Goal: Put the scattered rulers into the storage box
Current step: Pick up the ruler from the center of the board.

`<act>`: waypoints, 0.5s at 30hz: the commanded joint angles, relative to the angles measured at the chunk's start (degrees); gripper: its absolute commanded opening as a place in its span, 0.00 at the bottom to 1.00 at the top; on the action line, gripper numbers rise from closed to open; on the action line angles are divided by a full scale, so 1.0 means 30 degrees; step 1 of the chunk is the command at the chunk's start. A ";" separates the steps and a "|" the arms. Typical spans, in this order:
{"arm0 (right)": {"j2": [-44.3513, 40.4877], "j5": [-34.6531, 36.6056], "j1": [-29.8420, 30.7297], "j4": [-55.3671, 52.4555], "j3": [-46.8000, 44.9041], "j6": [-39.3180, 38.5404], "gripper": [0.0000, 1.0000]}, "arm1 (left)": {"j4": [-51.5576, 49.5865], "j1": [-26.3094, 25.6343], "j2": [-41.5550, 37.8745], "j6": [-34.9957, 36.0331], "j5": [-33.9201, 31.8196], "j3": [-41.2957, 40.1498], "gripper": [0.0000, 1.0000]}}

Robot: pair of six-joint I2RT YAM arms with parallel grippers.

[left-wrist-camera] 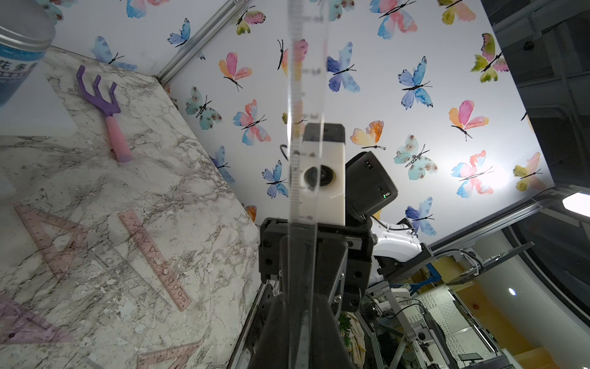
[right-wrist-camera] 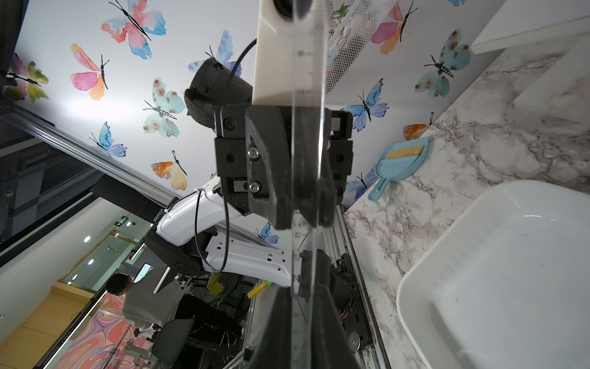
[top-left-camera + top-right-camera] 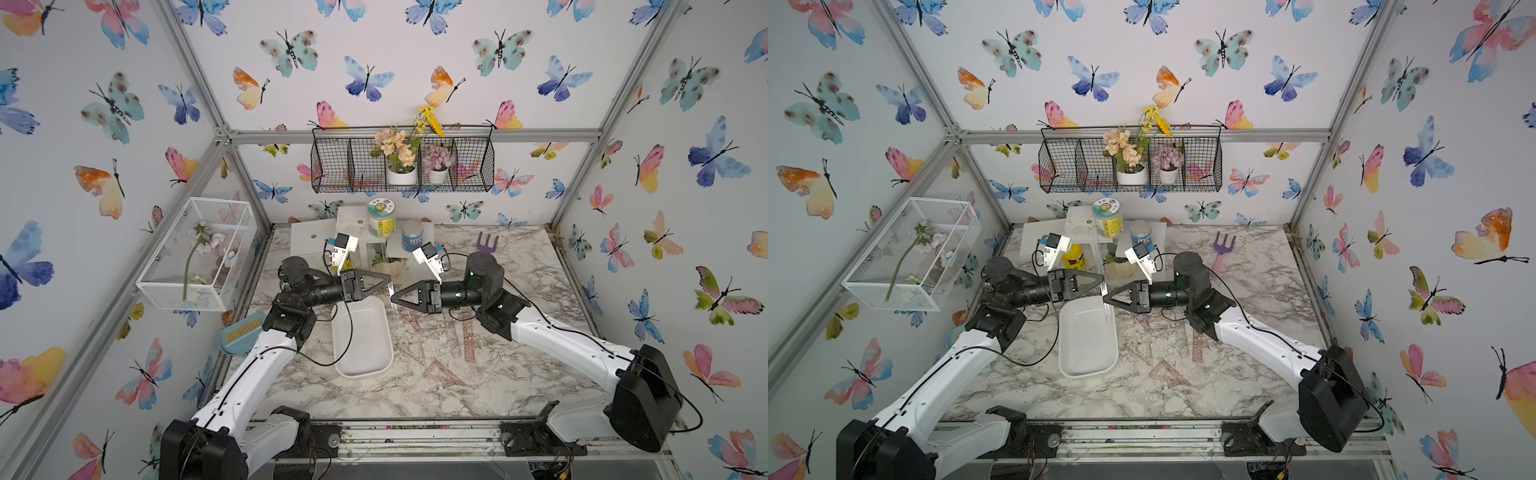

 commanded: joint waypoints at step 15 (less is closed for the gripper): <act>-0.1773 0.4708 0.0103 -0.2853 0.0080 -0.2705 0.98 | -0.7097 0.0469 -0.1101 0.4635 -0.0319 0.1876 0.00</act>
